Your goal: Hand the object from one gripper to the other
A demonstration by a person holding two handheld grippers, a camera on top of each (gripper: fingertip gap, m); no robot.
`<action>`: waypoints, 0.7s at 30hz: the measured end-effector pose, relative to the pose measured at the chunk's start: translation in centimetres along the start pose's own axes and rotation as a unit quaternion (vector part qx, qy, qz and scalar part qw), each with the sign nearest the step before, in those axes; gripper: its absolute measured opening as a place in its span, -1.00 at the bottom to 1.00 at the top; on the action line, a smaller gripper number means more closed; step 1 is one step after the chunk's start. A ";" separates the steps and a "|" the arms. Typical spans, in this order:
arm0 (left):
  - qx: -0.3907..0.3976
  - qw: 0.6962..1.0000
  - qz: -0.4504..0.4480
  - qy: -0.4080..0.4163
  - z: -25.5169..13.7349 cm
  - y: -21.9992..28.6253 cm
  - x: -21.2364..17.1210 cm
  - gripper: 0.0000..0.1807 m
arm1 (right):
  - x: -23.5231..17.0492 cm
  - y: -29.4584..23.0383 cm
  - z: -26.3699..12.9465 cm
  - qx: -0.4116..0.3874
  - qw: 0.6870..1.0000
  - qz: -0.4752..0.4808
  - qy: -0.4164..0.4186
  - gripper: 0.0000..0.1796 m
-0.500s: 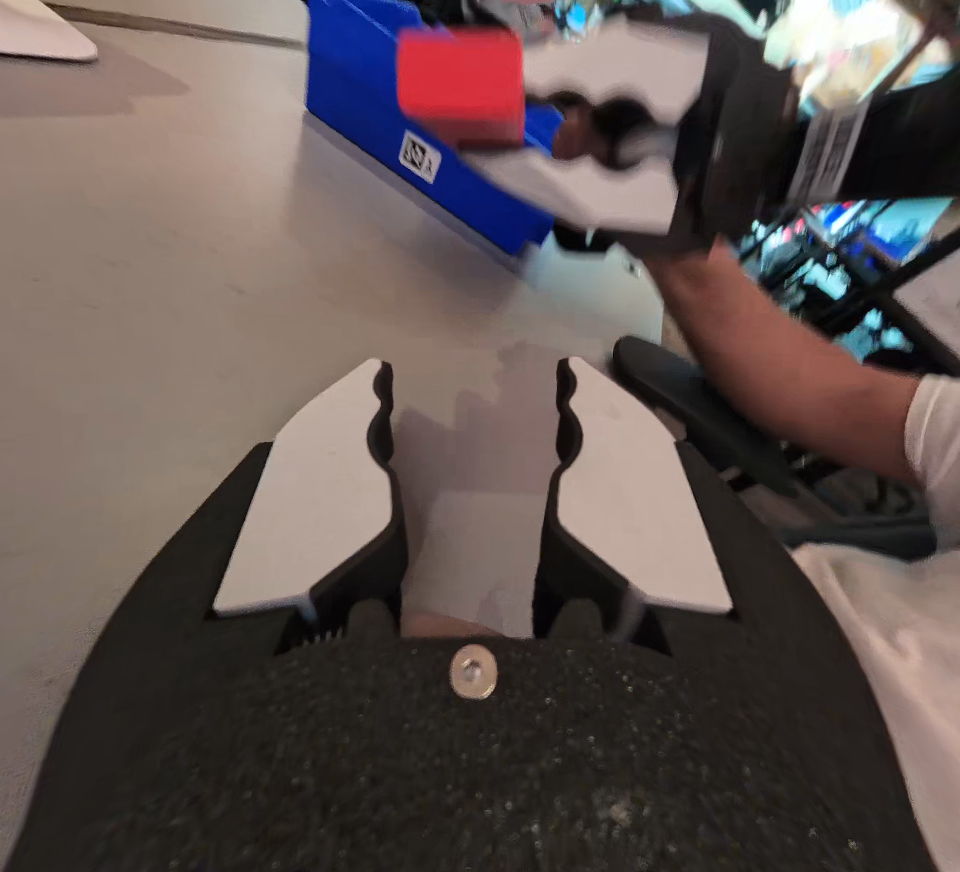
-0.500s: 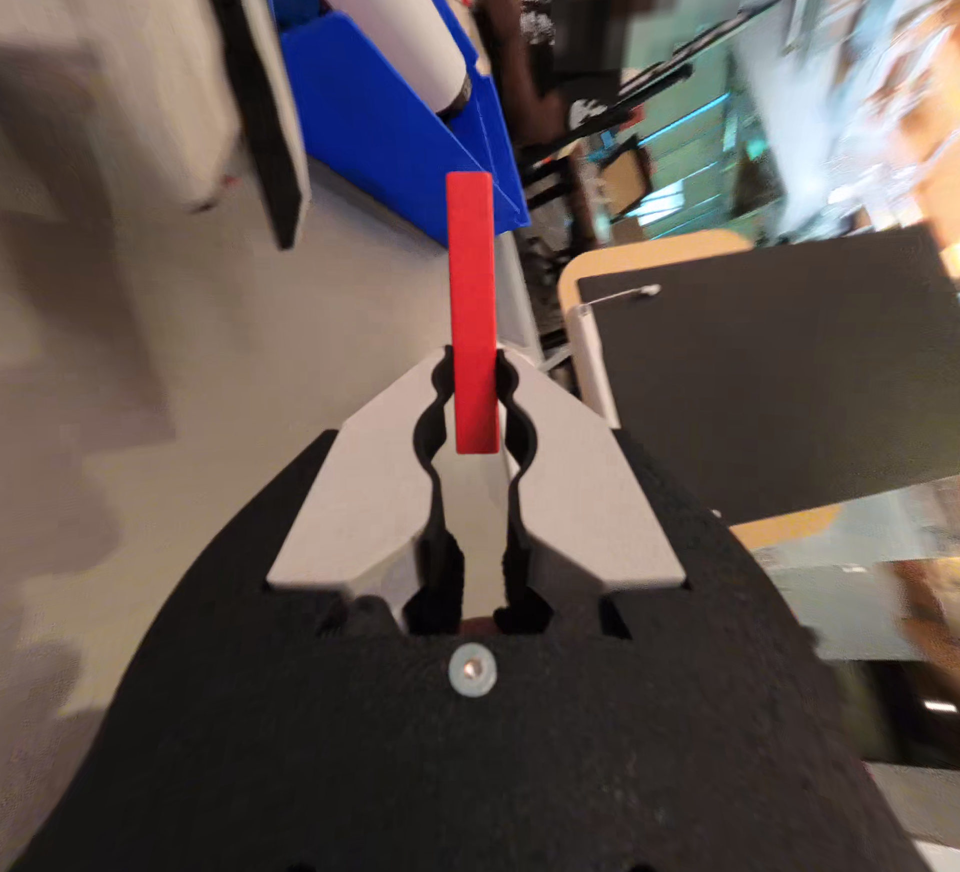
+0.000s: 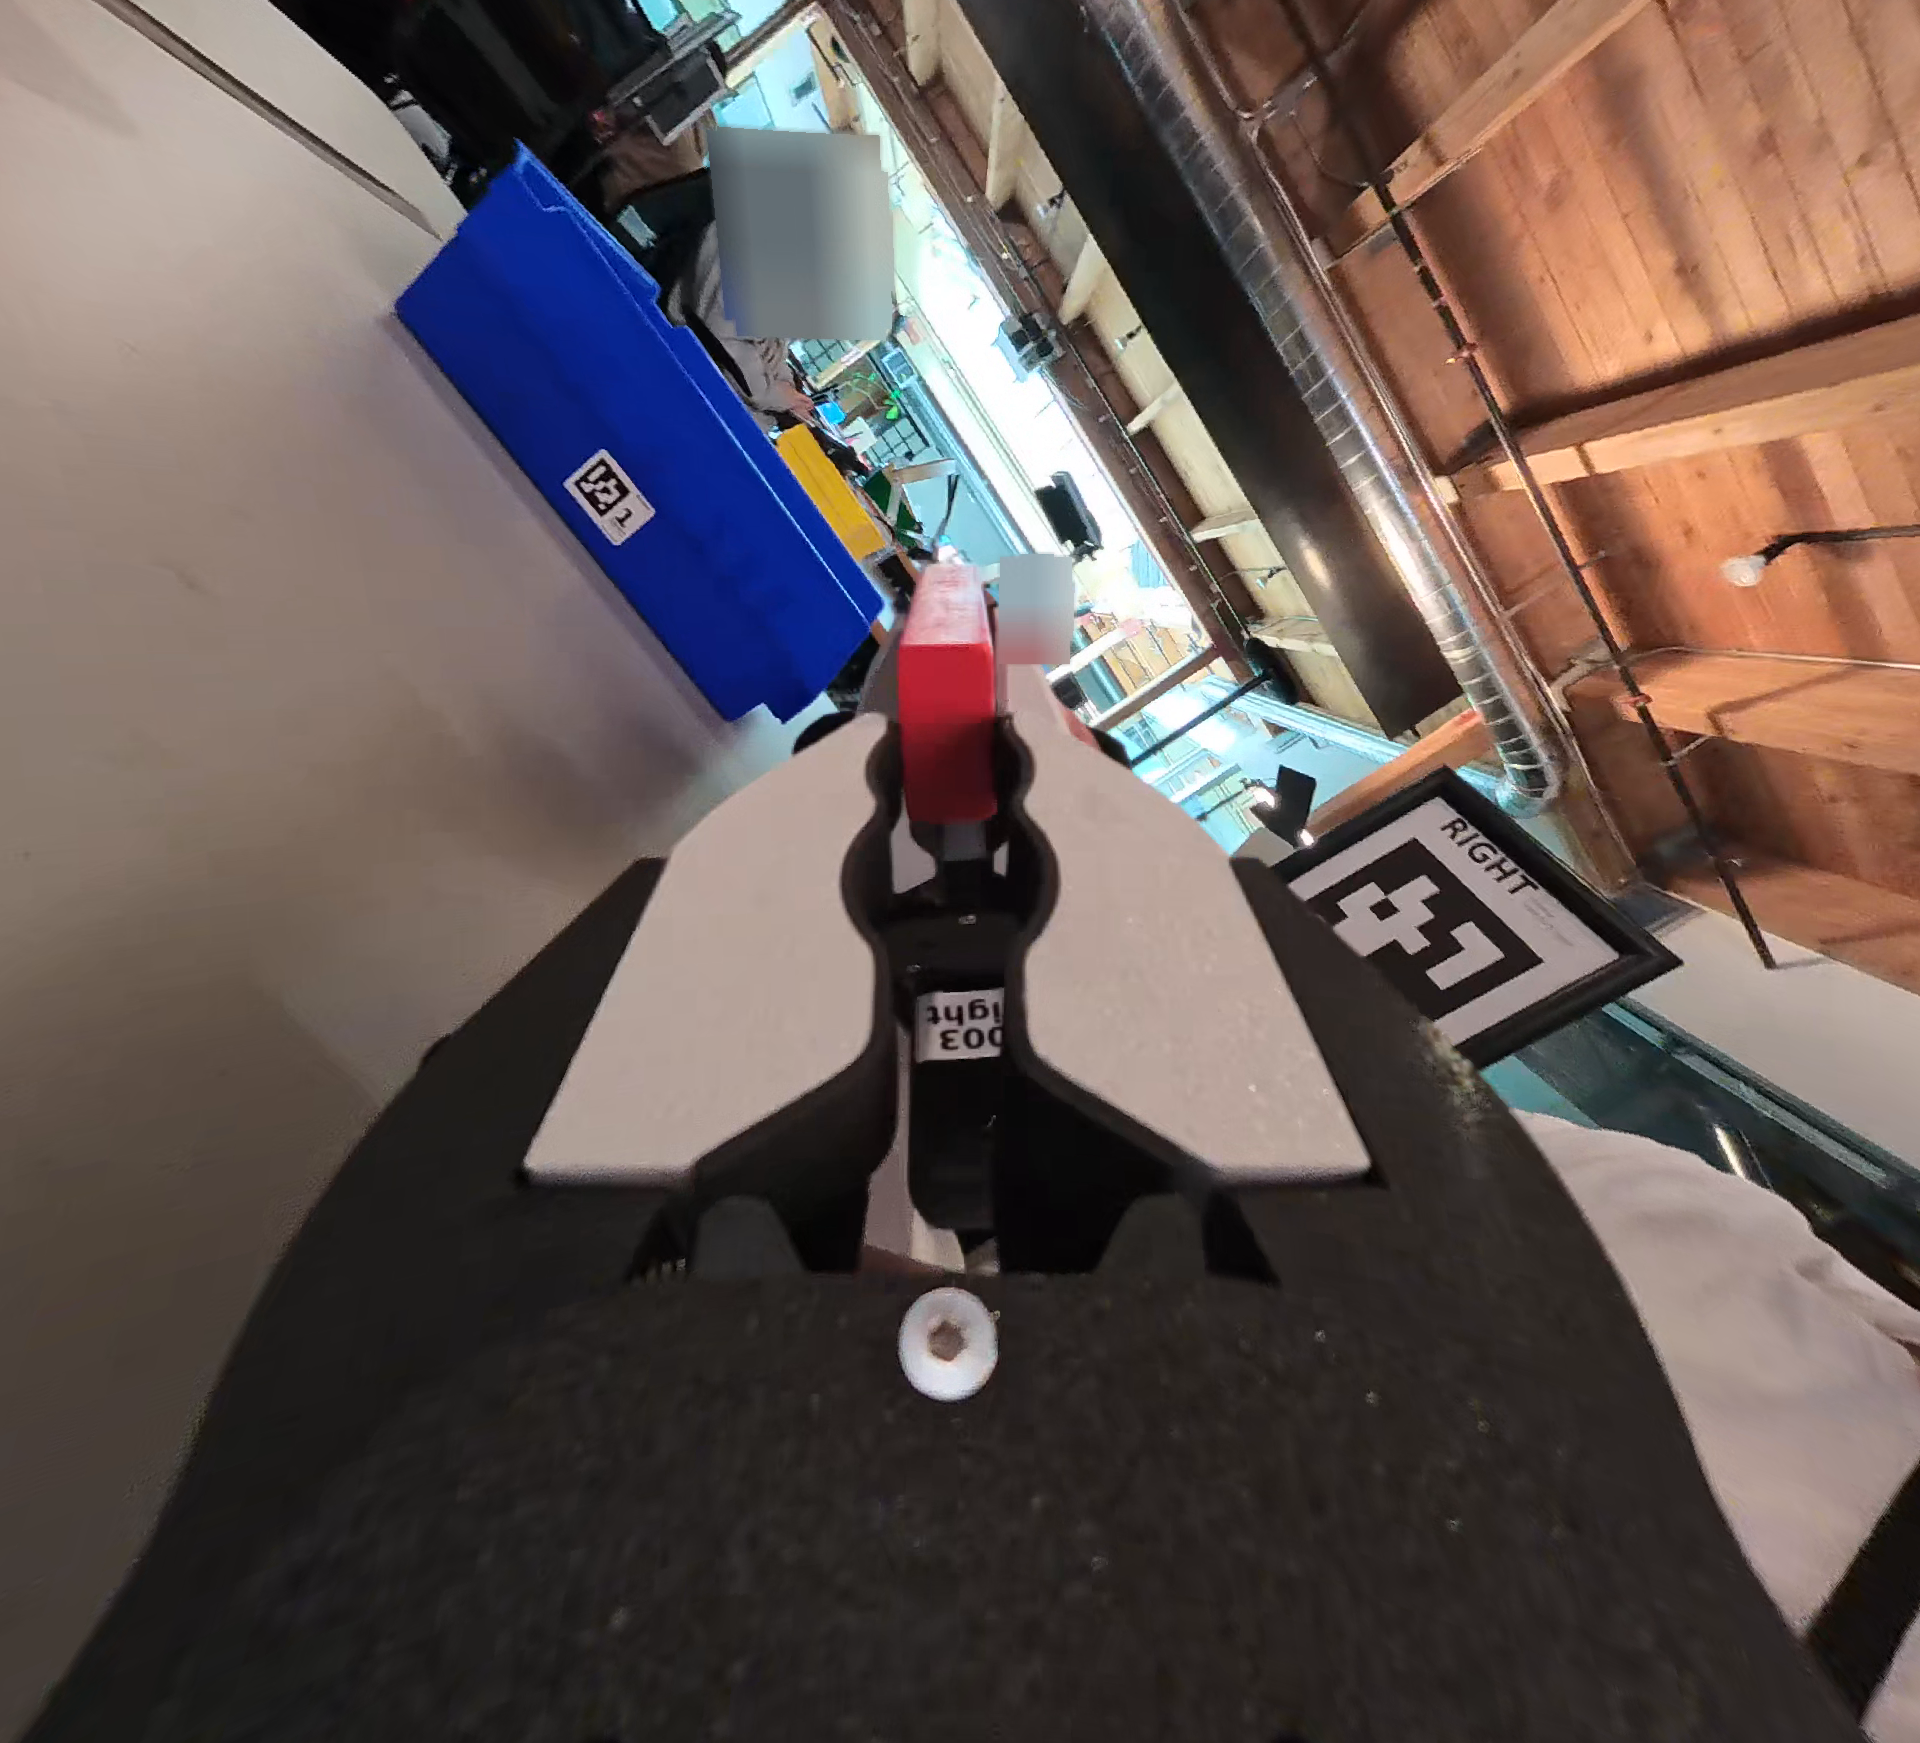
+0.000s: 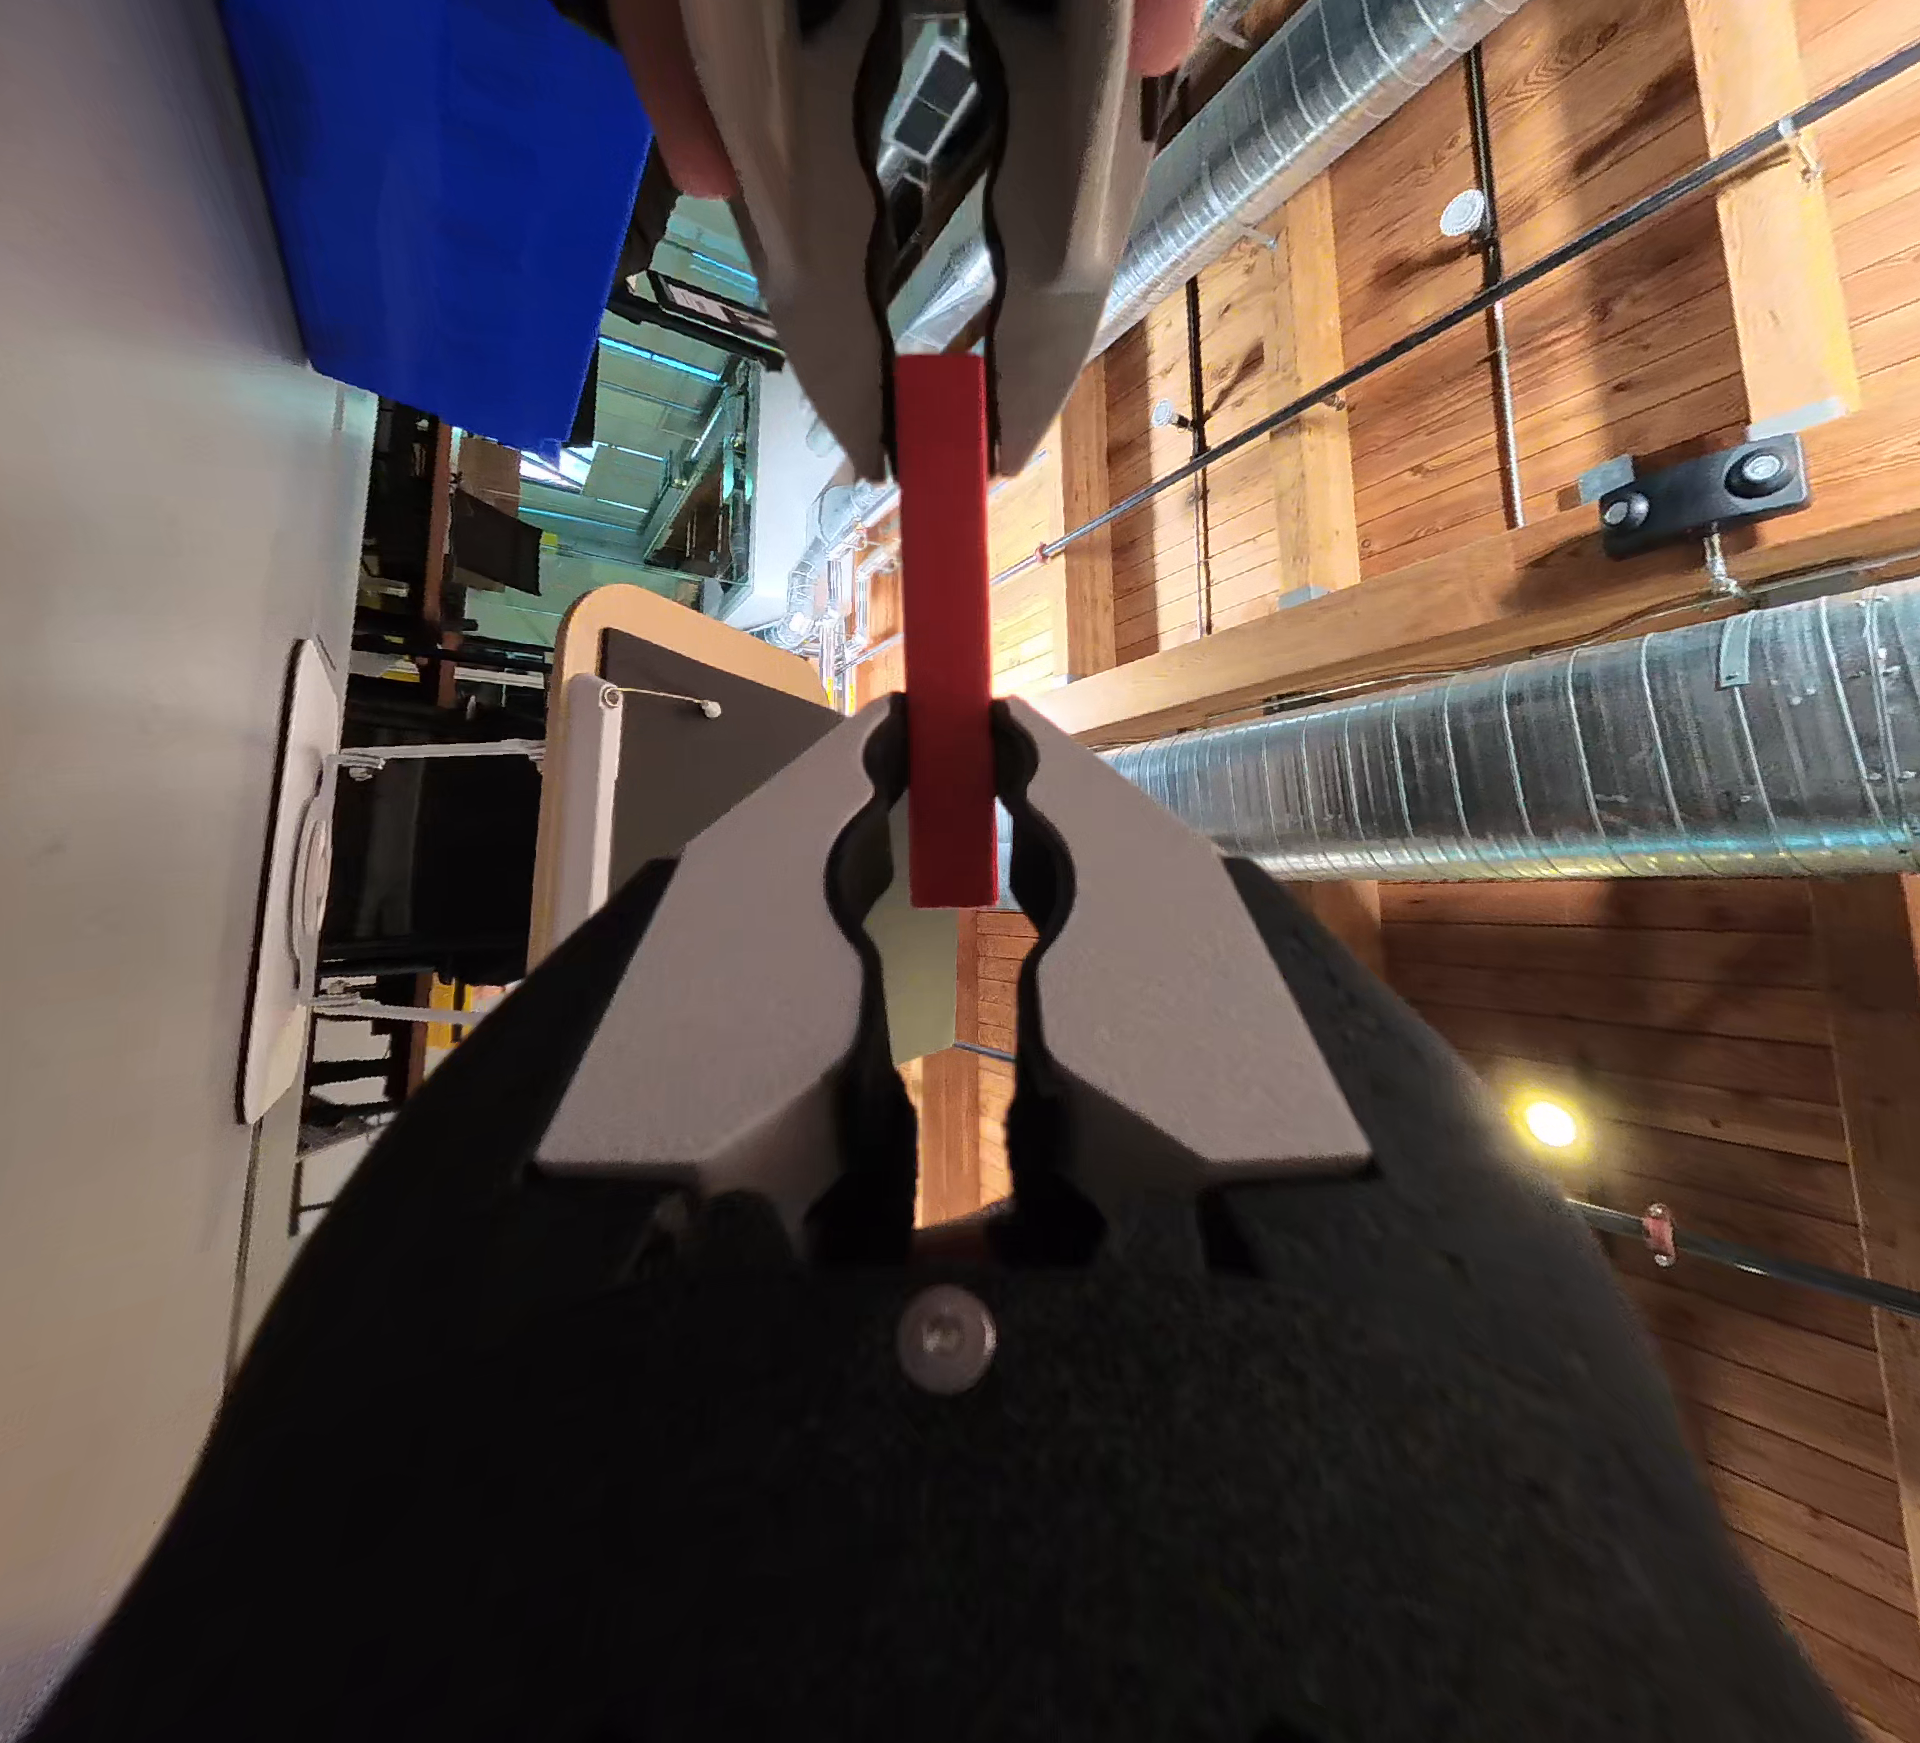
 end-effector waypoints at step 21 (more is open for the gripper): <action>0.108 0.903 0.374 -0.181 -3.7 0.7 0.5 -0.82 | -0.4 -5.1 -2.5 0.391 0.589 0.707 -0.027 -0.49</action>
Point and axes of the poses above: each gripper's, where its closed fingertips meet, z out along the fingers, x out of its top, y = z × x across the jaws, the point moved 1 cm from there along -z, back along the fingers, and after that the axes turned 2 degrees about -x, right-handed, at the moved point
